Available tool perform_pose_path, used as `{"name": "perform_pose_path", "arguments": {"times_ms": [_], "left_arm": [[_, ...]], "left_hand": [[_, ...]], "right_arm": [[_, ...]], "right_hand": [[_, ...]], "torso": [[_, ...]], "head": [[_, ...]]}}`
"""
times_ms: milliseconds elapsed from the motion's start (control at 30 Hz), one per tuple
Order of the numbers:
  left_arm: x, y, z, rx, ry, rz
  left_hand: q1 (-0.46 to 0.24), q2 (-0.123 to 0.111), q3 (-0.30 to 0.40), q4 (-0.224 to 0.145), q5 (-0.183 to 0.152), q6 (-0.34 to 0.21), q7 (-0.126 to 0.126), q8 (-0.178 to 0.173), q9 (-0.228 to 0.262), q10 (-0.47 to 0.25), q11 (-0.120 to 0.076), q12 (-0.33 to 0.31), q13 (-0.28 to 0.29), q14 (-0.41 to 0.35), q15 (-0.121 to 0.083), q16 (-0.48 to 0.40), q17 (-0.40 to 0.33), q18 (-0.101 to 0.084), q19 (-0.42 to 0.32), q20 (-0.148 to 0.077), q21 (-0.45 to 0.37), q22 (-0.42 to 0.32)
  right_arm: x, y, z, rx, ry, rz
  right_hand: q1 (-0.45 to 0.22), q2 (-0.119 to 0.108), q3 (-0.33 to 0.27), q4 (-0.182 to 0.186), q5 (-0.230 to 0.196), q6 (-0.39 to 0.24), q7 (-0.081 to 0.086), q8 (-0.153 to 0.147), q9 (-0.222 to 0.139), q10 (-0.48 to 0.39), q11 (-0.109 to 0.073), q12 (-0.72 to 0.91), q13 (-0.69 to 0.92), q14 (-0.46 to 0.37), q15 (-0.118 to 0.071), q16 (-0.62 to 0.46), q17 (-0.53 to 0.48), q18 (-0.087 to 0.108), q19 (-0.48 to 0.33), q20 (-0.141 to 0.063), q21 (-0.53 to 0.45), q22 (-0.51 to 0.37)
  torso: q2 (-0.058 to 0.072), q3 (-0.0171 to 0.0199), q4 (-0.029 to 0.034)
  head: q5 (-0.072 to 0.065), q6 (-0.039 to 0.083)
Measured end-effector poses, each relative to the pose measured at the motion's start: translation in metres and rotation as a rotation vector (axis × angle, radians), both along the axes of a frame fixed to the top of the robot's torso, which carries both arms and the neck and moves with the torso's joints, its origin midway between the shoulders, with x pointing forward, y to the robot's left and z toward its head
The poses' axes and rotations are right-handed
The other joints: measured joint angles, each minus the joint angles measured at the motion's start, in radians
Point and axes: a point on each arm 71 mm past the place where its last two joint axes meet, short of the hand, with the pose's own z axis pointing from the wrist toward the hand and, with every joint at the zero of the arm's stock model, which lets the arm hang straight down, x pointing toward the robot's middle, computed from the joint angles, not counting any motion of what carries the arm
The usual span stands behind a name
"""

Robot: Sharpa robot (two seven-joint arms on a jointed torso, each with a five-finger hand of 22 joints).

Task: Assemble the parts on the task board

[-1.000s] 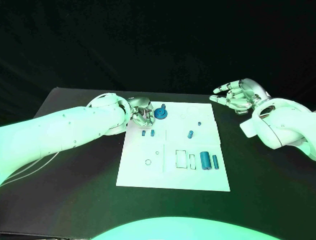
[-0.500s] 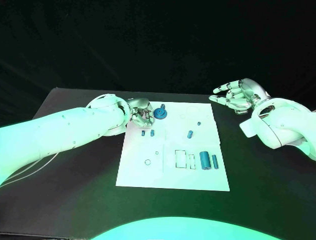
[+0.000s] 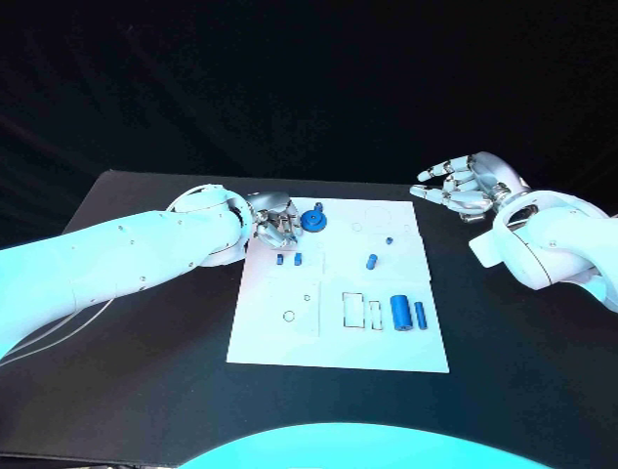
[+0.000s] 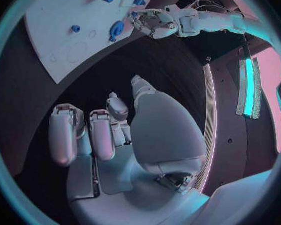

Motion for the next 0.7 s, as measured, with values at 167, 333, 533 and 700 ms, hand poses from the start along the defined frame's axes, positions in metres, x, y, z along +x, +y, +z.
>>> {"name": "perform_pose_path", "arguments": {"times_ms": [167,333,533,700], "left_arm": [[-0.0003,0.0007,-0.0007,-0.004,0.002,0.004],[-0.0014,0.0021,-0.0039,-0.004,0.009,0.007],[-0.0012,0.0038,-0.004,-0.005,0.011,0.012],[-0.001,0.0068,-0.0038,-0.006,0.011,0.019]], "left_hand": [[-0.012,-0.012,0.0,0.0,0.0,-0.033,-0.011,-0.025,-0.014,0.0,0.0,-0.011,0.002,0.0,0.0,0.0,-0.001,0.0,0.0,0.0,0.0,0.0],[-0.027,-0.017,-0.009,0.009,0.0,-0.044,-0.016,-0.036,-0.019,0.0,0.0,-0.018,0.006,-0.003,0.003,0.0,-0.008,0.0,-0.003,0.004,-0.005,-0.004],[-0.048,-0.027,-0.032,0.032,0.0,-0.051,-0.015,-0.042,-0.024,0.004,0.003,-0.024,0.007,-0.011,0.003,0.0,-0.016,0.0,-0.007,0.007,-0.009,-0.01],[-0.049,-0.028,-0.039,0.033,0.0,-0.05,-0.015,-0.042,-0.024,0.004,0.003,-0.024,0.007,-0.014,0.007,0.0,-0.018,0.0,-0.007,0.007,-0.014,-0.012]], "right_arm": [[0.0004,-0.0009,-0.0002,-0.001,0.0,-0.003],[0.0006,-0.0015,-0.0003,-0.002,0.001,-0.005],[0.0007,-0.002,-0.0004,-0.002,0.002,-0.006],[0.0009,-0.0032,-0.0004,-0.003,0.002,-0.009]], "right_hand": [[0.0,0.0,0.0,0.0,0.0,0.0,0.0,0.0,0.0,0.0,0.0,0.0,0.0,0.0,0.0,0.0,0.0,0.0,0.0,0.0,0.0,0.0],[0.0,0.0,0.0,0.0,0.0,0.0,0.0,0.0,0.0,0.0,0.0,0.0,0.0,0.0,0.0,0.0,0.0,0.0,0.0,0.0,0.0,0.0],[0.0,0.0,0.0,0.0,0.0,0.0,0.0,0.004,0.0,0.0,0.0,0.0,-0.003,0.0,0.0,-0.006,0.0,0.0,0.0,0.0,-0.006,0.0],[0.0,0.0,0.0,0.0,0.0,0.0,0.0,0.004,0.0,0.0,0.0,0.0,-0.003,0.0,0.0,-0.006,0.0,0.0,0.0,0.0,-0.006,0.0]], "torso": [[0.0,-0.0002,-0.0004],[0.0,0.0,-0.0004],[0.0,0.0006,-0.0005],[0.0,0.0007,-0.0008]], "head": [[0.0,-0.001],[0.0,-0.001],[0.0,-0.001],[0.0,0.0]]}}
